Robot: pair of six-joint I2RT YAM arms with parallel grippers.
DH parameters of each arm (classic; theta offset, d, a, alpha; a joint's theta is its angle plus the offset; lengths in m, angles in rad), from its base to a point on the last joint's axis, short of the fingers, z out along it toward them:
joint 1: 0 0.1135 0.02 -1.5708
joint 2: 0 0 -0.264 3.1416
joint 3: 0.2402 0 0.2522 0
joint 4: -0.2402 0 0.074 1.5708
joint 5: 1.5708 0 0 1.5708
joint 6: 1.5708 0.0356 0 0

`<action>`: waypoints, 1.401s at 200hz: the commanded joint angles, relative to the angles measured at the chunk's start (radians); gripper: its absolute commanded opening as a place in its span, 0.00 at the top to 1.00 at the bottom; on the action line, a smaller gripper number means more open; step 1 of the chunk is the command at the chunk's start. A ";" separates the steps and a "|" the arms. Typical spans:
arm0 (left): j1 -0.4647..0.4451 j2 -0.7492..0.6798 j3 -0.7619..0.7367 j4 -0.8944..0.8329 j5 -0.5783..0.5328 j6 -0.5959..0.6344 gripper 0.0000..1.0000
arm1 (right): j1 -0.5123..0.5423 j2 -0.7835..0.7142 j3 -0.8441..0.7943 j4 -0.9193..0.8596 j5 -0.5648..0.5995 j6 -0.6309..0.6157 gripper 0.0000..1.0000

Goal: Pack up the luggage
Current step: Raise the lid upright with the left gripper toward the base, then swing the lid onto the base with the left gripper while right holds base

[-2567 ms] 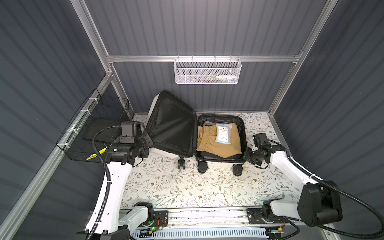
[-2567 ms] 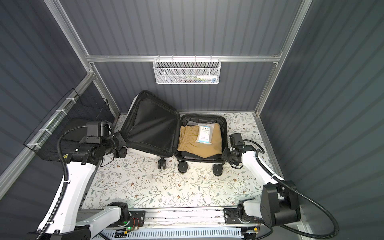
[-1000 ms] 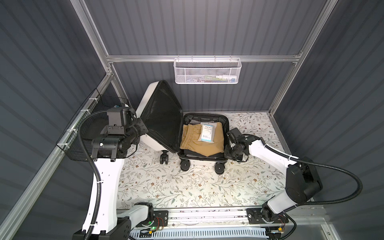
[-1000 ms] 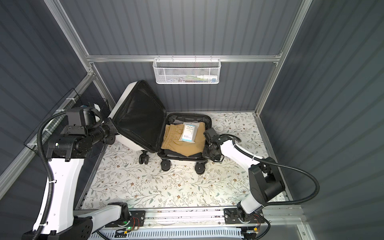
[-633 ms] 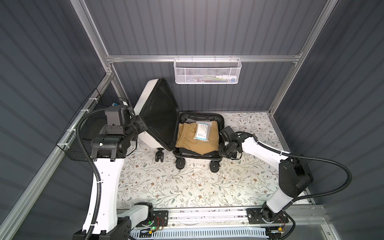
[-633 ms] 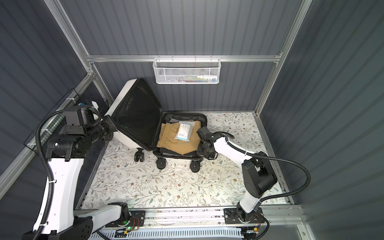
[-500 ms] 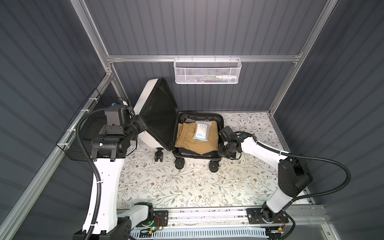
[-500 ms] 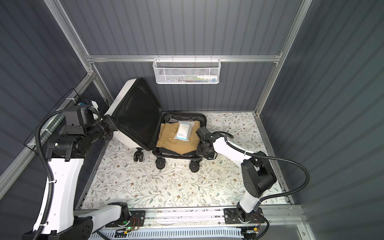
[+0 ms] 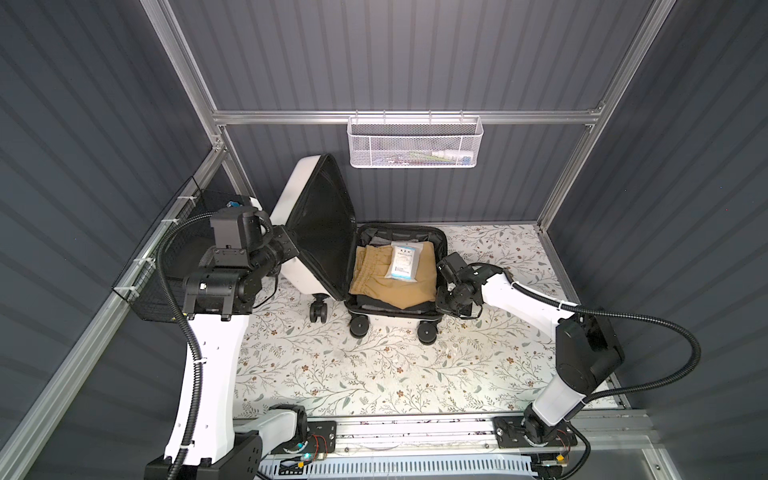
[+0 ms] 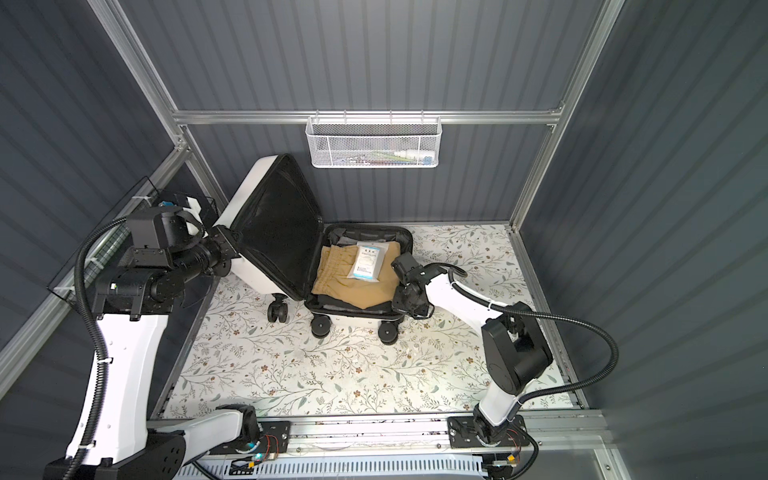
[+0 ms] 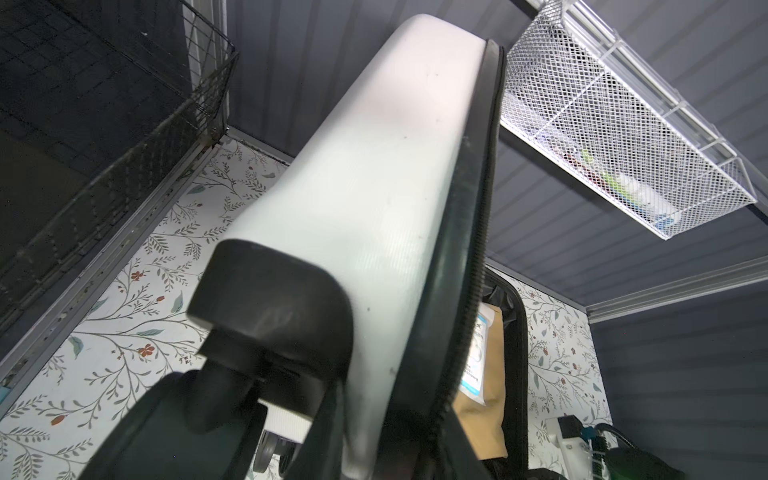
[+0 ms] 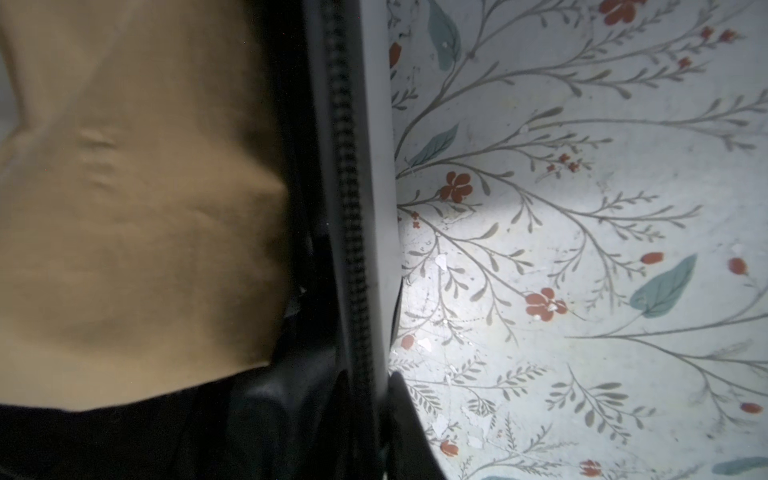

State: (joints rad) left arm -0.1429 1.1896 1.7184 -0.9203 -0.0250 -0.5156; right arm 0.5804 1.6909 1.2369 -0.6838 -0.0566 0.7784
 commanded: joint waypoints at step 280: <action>-0.342 0.201 0.521 -0.224 -0.113 -0.034 0.02 | 0.187 0.116 0.159 0.286 -0.230 -0.080 1.00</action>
State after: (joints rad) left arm -0.4839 1.3209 2.0865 -0.8875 0.0559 -0.6628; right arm 0.7162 1.8114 1.3487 -0.5751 -0.1341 0.8036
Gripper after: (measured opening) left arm 0.903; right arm 0.130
